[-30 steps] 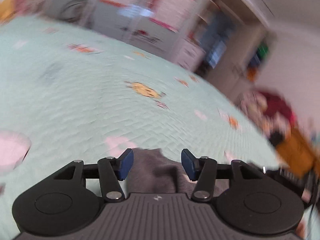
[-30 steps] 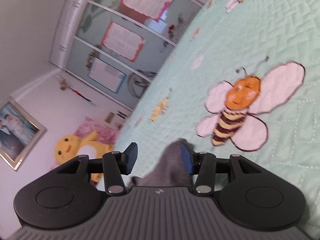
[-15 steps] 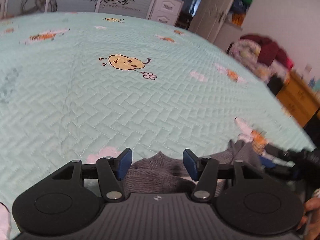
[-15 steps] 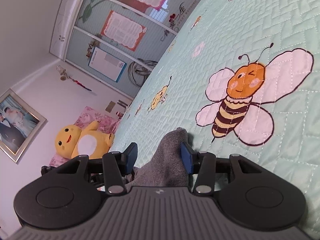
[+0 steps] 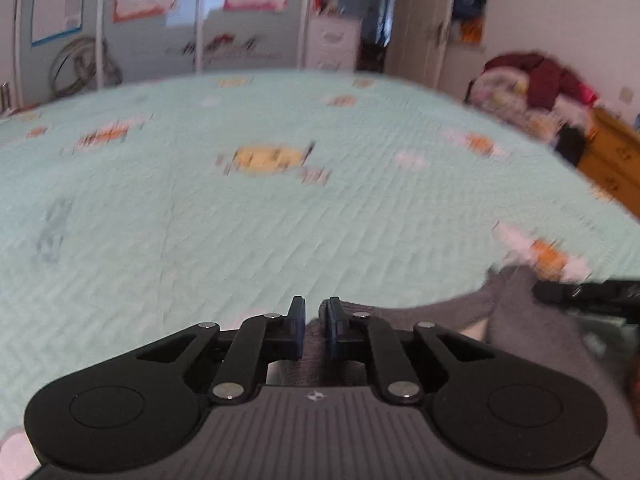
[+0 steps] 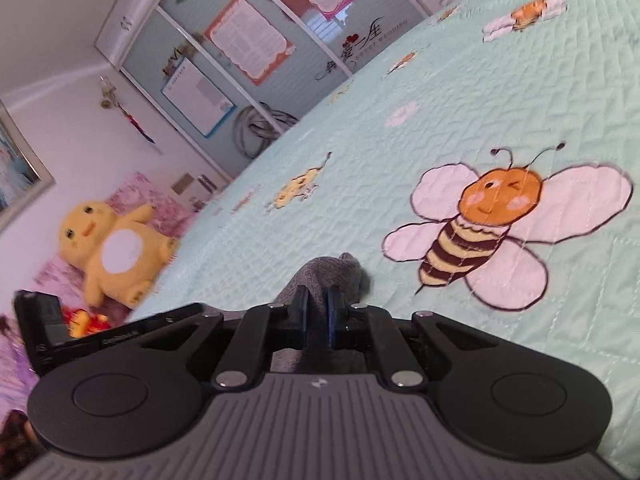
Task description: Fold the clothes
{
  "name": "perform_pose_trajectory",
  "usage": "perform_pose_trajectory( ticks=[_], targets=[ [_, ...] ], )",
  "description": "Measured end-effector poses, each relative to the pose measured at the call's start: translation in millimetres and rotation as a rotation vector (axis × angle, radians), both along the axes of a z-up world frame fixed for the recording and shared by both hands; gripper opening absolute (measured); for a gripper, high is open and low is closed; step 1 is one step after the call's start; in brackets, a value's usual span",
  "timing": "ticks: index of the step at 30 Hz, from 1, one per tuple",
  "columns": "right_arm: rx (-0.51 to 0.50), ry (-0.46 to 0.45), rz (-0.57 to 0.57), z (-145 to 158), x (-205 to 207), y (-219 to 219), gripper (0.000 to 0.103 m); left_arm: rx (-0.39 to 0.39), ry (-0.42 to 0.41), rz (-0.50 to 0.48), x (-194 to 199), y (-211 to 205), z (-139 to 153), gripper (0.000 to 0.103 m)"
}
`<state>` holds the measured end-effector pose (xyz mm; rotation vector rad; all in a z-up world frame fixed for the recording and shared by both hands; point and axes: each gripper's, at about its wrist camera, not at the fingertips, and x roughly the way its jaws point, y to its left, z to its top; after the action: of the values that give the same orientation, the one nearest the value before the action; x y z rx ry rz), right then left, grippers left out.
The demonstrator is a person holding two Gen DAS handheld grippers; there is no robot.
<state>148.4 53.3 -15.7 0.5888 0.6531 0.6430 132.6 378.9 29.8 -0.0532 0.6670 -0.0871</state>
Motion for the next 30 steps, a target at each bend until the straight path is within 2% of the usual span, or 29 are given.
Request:
perform_pose_trajectory(
  ticks=[2, 4, 6, 9, 12, 16, 18, 21, 24, 26, 28, 30],
  targets=[
    [0.016, 0.029, 0.010, -5, 4, -1, 0.014, 0.021, -0.030, 0.052, -13, -4, 2, 0.020],
    [0.072, 0.070, 0.002, -11, 8, -9, 0.032, 0.033, -0.076, 0.150, -41, -5, 15, 0.042],
    [0.161, 0.090, -0.011, -17, 6, -21, 0.032, 0.046, -0.127, 0.233, -84, -5, 33, 0.042],
    [0.321, 0.127, -0.083, -29, -14, -54, 0.032, 0.088, -0.137, 0.203, -168, -6, 56, 0.046],
    [0.383, 0.153, -0.137, -34, -54, -84, 0.032, 0.102, -0.106, 0.130, -262, -16, 65, 0.050],
    [0.246, 0.163, -0.086, -25, -133, -111, 0.029, 0.122, -0.125, 0.043, -380, -53, 67, 0.053],
    [0.193, 0.188, -0.072, -19, -177, -128, 0.029, 0.140, -0.156, -0.008, -426, -75, 69, 0.053],
    [0.147, 0.190, -0.041, -1, -257, -146, 0.031, 0.166, -0.175, -0.147, -481, -111, 68, 0.054],
    [0.096, 0.186, -0.007, 18, -337, -162, 0.033, 0.230, -0.149, -0.315, -515, -147, 57, 0.054],
    [-0.010, 0.098, 0.052, 33, -390, -152, 0.033, 0.289, -0.126, -0.382, -522, -167, 43, 0.054],
    [-0.211, -0.023, 0.117, 46, -436, -125, 0.032, 0.355, -0.110, -0.432, -527, -187, 30, 0.054],
    [-0.412, -0.154, 0.178, 51, -471, -97, 0.032, 0.414, -0.140, -0.422, -525, -196, 21, 0.054]
  ],
)
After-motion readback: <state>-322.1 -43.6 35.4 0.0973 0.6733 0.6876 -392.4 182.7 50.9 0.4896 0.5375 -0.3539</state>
